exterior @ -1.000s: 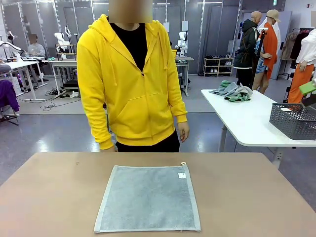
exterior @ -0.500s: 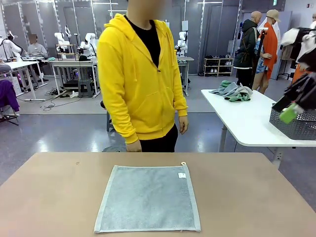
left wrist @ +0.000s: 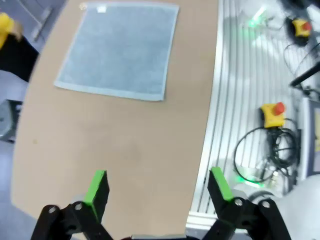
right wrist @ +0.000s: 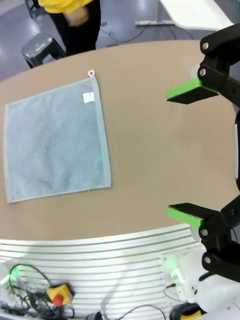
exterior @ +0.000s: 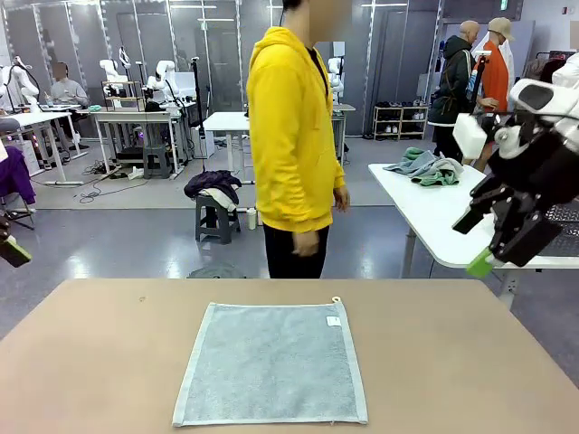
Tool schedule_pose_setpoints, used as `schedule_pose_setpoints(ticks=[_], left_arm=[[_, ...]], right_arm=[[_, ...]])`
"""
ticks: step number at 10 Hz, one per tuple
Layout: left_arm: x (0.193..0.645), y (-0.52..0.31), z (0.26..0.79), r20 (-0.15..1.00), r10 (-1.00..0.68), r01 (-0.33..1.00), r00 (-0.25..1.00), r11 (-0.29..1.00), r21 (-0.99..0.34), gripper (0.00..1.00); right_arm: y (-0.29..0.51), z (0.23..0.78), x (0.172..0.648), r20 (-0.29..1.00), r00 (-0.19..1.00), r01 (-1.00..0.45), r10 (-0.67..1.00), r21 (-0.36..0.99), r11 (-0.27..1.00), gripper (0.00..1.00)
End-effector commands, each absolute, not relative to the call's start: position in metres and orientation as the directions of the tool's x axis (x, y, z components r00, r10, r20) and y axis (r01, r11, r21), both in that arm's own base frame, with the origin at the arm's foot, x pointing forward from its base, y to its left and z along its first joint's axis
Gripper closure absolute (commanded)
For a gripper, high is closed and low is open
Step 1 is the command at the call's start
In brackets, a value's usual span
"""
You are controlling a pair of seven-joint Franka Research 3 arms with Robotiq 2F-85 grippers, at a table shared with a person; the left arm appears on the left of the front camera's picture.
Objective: Fold the towels and place them in the basket.
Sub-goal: When a person lays out a Towel with hook on the table, fold it in half twice.
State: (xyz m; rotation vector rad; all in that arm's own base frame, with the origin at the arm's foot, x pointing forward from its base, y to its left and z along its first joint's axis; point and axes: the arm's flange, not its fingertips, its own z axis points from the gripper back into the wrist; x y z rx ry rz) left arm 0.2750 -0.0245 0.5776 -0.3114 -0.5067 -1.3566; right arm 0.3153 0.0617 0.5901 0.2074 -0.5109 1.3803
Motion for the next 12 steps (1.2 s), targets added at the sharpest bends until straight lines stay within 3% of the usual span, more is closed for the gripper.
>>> schedule_pose_setpoints(ticks=[1, 2, 7, 8, 12], left_arm=[[0.28, -0.021, 0.582, 0.564, -0.804, 0.964, 0.189, 0.263, 0.051, 0.0], [0.275, -0.024, 0.578, 0.516, -0.847, 0.978, 0.13, 0.196, 0.076, 0.0], [0.275, -0.025, 0.577, 0.529, -0.839, 0.98, 0.13, 0.191, 0.062, 0.0], [0.281, -0.052, 0.565, 0.483, -0.869, 0.985, 0.108, 0.16, 0.067, 0.0], [0.287, -0.118, 0.5, 0.366, -0.927, 0.986, 0.082, 0.129, 0.106, 0.0]], right_arm=[[0.052, 0.582, 0.32, 0.495, 0.184, -0.962, 0.849, -0.087, 0.259, 0.0], [0.062, 0.59, 0.315, 0.461, 0.102, -0.969, 0.881, -0.153, 0.193, 0.0], [0.062, 0.589, 0.315, 0.473, 0.097, -0.971, 0.876, -0.147, 0.186, 0.0], [0.089, 0.578, 0.32, 0.395, 0.072, -0.977, 0.916, -0.156, 0.144, 0.0], [0.145, 0.513, 0.318, 0.31, 0.031, -0.994, 0.95, -0.093, 0.063, 0.0]])
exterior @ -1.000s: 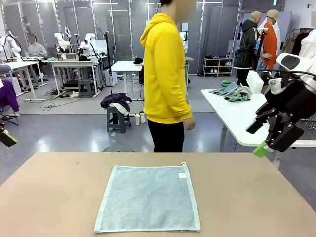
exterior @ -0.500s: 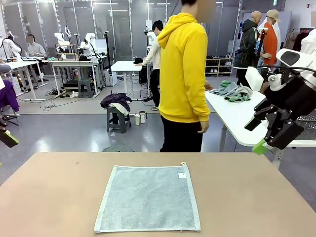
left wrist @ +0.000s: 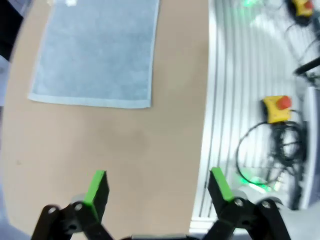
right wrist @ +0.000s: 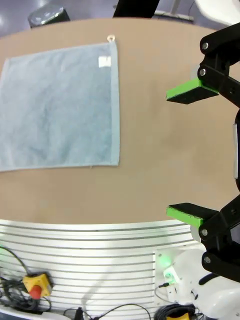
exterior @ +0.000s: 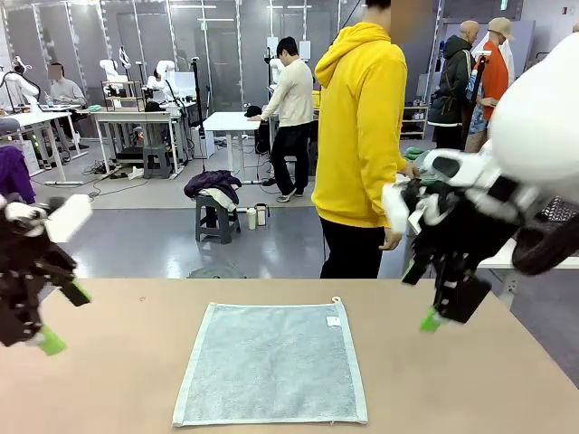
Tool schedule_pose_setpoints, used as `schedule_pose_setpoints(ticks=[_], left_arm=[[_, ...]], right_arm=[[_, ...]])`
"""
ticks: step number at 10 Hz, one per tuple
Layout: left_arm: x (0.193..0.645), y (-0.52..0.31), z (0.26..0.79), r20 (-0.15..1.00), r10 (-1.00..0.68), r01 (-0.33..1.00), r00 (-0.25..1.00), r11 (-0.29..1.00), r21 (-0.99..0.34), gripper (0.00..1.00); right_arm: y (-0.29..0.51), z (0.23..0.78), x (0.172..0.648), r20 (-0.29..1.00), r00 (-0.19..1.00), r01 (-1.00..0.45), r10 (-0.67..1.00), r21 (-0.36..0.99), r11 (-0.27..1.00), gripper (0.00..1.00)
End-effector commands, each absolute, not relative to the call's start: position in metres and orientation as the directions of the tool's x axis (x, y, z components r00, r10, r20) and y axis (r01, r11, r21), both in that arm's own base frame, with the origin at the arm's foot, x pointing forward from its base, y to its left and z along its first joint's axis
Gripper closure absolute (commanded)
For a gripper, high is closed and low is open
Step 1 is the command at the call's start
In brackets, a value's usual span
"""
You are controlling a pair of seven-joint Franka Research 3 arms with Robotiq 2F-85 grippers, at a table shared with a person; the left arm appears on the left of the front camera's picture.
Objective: Fold the towels and place them in the basket.
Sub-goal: When a person lays out a Towel with hook on the table, fold it in half twice.
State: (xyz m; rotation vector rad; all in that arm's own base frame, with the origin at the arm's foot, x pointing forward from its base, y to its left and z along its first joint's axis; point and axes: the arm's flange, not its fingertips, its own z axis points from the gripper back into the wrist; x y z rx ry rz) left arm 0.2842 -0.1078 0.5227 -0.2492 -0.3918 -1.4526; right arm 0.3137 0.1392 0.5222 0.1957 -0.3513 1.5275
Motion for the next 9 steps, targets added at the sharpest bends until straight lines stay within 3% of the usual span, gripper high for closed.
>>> schedule_pose_setpoints(ticks=[1, 7, 9], left_arm=[[0.286, -0.136, 0.481, 0.322, -0.945, 0.989, 0.059, 0.1, 0.111, 0.0], [0.275, -0.198, 0.398, 0.186, -0.982, 0.991, 0.026, 0.05, 0.124, 0.0], [0.277, -0.206, 0.386, 0.196, -0.979, 0.987, 0.05, 0.078, 0.139, 0.0]], right_arm=[[0.154, 0.498, 0.317, 0.235, 0.029, -0.991, 0.972, -0.12, 0.059, 0.0], [0.185, 0.439, 0.309, 0.117, -0.054, -0.986, 0.992, -0.166, -0.034, 0.0], [0.197, 0.414, 0.31, 0.111, -0.059, -0.988, 0.992, -0.151, -0.042, 0.0]])
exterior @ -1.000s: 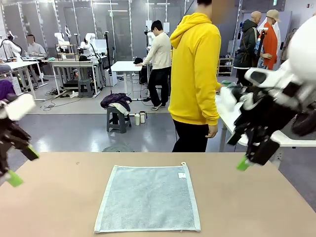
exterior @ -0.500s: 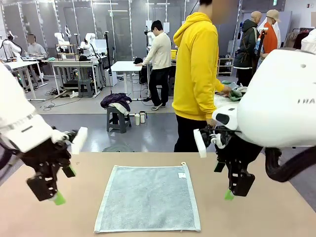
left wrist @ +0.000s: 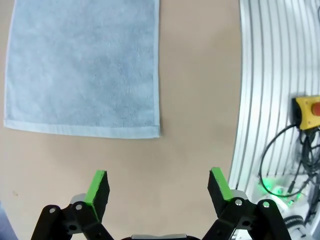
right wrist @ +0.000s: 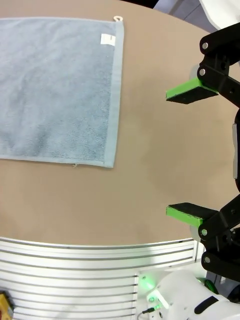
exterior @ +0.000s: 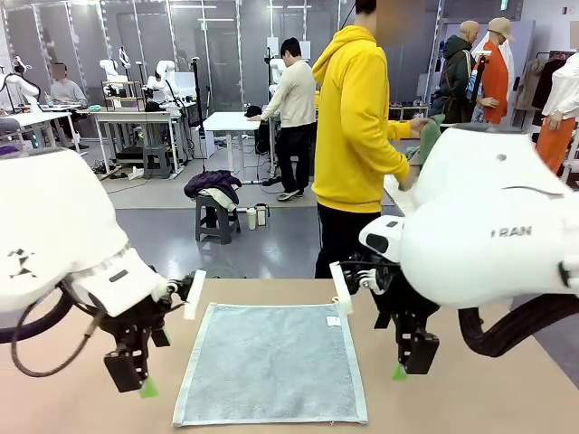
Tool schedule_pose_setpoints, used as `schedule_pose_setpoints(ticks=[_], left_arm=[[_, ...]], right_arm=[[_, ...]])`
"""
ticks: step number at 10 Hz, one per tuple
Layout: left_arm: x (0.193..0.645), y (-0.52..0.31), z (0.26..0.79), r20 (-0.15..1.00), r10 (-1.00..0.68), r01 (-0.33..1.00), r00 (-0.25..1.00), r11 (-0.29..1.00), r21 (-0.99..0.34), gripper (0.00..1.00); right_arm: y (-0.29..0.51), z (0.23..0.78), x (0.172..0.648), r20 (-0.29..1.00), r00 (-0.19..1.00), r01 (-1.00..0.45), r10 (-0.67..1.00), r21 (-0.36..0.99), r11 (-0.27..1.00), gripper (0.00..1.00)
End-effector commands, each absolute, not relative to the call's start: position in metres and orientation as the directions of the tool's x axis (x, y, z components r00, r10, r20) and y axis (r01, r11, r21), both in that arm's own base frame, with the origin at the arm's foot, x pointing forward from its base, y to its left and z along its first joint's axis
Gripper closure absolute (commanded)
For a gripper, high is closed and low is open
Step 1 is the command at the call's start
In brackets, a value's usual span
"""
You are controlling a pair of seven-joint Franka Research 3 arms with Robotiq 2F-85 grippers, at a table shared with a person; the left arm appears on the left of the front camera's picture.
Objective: Fold the towels and place them in the basket.
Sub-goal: When a person lays out a Towel with hook on the table, fold it in half twice.
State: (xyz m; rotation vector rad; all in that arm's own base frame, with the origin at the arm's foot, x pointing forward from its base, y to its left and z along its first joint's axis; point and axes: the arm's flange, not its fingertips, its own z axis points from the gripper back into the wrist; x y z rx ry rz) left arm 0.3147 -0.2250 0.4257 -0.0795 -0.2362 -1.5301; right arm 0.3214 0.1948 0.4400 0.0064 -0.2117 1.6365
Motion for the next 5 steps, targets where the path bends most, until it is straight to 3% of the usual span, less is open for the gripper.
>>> schedule_pose_setpoints(ticks=[1, 5], left_arm=[[0.281, -0.208, 0.378, 0.189, -0.98, 0.988, 0.062, 0.087, 0.13, 0.0], [0.279, -0.217, 0.34, 0.169, -0.982, 0.99, 0.087, 0.105, 0.098, 0.0]], right_arm=[[0.206, 0.401, 0.31, 0.102, -0.067, -0.986, 0.993, -0.162, -0.049, 0.0], [0.227, 0.359, 0.304, 0.038, 0.018, -0.986, 0.999, -0.167, 0.024, 0.0]])
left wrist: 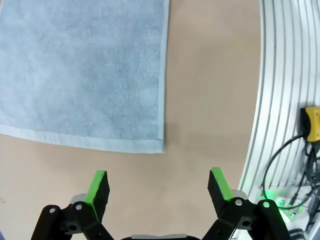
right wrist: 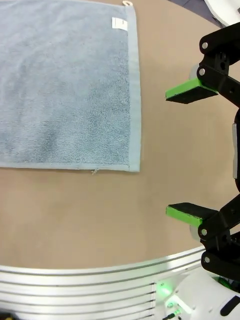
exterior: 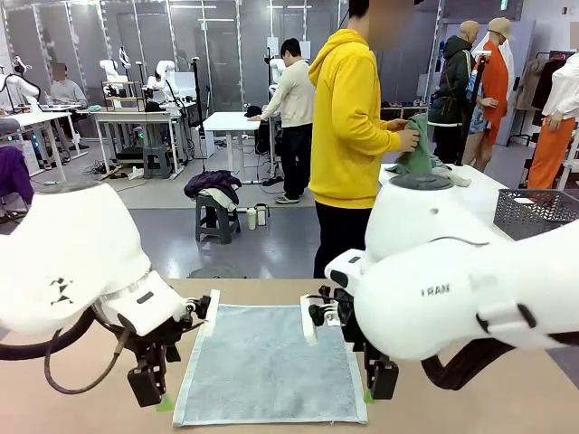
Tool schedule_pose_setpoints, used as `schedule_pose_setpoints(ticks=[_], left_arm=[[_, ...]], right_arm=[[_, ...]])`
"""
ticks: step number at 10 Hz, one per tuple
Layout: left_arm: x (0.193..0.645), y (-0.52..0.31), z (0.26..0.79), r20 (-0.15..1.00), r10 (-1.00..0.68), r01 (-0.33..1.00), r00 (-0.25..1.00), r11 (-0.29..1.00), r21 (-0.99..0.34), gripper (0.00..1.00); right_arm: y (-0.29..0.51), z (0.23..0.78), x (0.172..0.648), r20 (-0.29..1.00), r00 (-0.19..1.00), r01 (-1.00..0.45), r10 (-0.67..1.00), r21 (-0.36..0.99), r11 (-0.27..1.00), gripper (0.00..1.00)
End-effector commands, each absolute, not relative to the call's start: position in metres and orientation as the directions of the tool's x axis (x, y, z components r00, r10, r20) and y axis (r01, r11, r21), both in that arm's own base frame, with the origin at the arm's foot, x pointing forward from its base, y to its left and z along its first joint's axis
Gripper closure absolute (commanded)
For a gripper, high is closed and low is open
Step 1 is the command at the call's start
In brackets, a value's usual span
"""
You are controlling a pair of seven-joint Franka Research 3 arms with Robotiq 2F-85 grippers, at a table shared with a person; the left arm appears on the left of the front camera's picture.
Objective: Fold the towels and place them in the basket.
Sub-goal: When a person lays out a Towel with hook on the table, fold it in half twice.
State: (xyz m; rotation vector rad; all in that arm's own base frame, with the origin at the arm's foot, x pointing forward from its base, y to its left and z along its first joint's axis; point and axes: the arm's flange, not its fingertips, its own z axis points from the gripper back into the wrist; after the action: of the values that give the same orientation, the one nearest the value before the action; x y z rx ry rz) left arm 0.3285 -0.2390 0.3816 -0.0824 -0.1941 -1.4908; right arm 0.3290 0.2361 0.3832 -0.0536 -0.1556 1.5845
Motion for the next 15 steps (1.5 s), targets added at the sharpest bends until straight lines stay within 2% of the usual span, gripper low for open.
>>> schedule_pose_setpoints(ticks=[1, 6, 8, 15], left_arm=[[0.279, -0.218, 0.33, 0.166, -0.981, 0.989, 0.098, 0.115, 0.095, 0.0], [0.281, -0.216, 0.295, 0.135, -0.984, 0.989, 0.119, 0.13, 0.073, 0.0], [0.28, -0.217, 0.286, 0.125, -0.988, 0.992, 0.086, 0.097, 0.084, 0.0], [0.282, -0.214, 0.279, 0.101, -0.992, 0.994, 0.079, 0.087, 0.071, 0.0]], right_arm=[[0.23, 0.347, 0.305, 0.005, 0.02, -0.985, 1.0, -0.174, 0.021, 0.0], [0.233, 0.313, 0.313, -0.007, 0.075, -0.982, 0.997, -0.177, 0.072, 0.0], [0.232, 0.303, 0.315, -0.024, 0.078, -0.981, 0.997, -0.182, 0.072, 0.0], [0.23, 0.278, 0.315, -0.002, 0.112, -0.982, 0.994, -0.153, 0.111, 0.0]])
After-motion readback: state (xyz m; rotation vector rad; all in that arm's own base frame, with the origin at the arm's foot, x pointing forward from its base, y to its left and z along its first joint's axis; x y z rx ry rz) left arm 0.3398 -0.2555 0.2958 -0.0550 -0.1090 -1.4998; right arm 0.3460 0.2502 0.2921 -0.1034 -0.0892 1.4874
